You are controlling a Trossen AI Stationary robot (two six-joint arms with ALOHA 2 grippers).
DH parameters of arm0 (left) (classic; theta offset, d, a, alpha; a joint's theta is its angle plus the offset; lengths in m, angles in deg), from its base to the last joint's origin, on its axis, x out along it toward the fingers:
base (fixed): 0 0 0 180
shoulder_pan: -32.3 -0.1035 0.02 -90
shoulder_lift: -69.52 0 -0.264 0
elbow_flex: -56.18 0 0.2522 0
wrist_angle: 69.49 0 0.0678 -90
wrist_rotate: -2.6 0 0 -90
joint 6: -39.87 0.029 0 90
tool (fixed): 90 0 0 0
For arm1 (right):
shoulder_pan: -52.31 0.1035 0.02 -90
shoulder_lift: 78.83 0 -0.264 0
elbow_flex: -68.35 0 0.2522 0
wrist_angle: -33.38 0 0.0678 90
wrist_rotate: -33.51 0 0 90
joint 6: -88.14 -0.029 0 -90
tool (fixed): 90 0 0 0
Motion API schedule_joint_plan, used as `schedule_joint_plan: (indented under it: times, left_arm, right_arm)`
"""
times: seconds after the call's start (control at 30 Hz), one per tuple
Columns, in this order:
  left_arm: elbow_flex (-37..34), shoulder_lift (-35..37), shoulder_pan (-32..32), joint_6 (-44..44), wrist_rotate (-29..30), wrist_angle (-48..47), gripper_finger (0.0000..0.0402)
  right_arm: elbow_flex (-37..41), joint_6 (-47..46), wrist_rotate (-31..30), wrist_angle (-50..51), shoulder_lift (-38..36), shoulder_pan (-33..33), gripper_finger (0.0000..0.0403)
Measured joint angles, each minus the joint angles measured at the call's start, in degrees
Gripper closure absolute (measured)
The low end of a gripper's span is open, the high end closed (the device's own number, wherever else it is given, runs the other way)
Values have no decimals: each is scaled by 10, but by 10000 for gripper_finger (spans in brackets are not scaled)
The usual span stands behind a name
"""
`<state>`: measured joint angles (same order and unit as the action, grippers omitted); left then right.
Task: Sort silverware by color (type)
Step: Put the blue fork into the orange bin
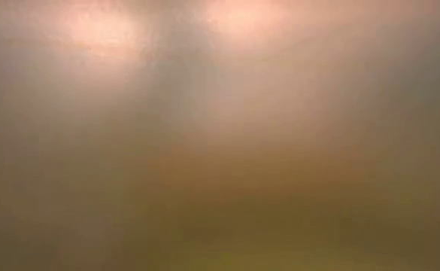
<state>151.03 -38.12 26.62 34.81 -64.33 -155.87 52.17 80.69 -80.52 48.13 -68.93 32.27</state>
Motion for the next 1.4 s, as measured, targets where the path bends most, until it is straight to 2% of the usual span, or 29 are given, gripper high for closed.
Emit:
schedule_joint_plan:
  times: [0.07, 0.23, 0.47, 0.67, 0.83, 1.0, 1.33, 1.4]
  left_arm:
    - [-27, 1, -25, 16, -5, 9, 297]
    - [-94, 20, -92, 49, -59, 72, 297]
    - [-178, 67, -165, 139, -63, 182, 297]
    - [-214, 83, -218, 158, -135, 217, 297]
    - [-223, 83, -235, 201, -132, 273, 297]
    - [-228, 80, -239, 241, -135, 280, 297]
    - [-230, 86, -240, 240, -138, 280, 314]
    - [-230, 92, -240, 236, -155, 278, 319]
  right_arm:
    - [0, 0, 0, 0, 0, 0, 319]
    - [0, 0, 0, 0, 0, 0, 319]
    - [0, 0, 0, 0, 0, 0, 319]
    - [0, 0, 0, 0, 0, 0, 319]
    - [0, 0, 0, 0, 0, 0, 319]
    - [0, 0, 0, 0, 0, 0, 319]
    - [0, 0, 0, 0, 0, 0, 319]
    - [0, 0, 0, 0, 0, 0, 319]
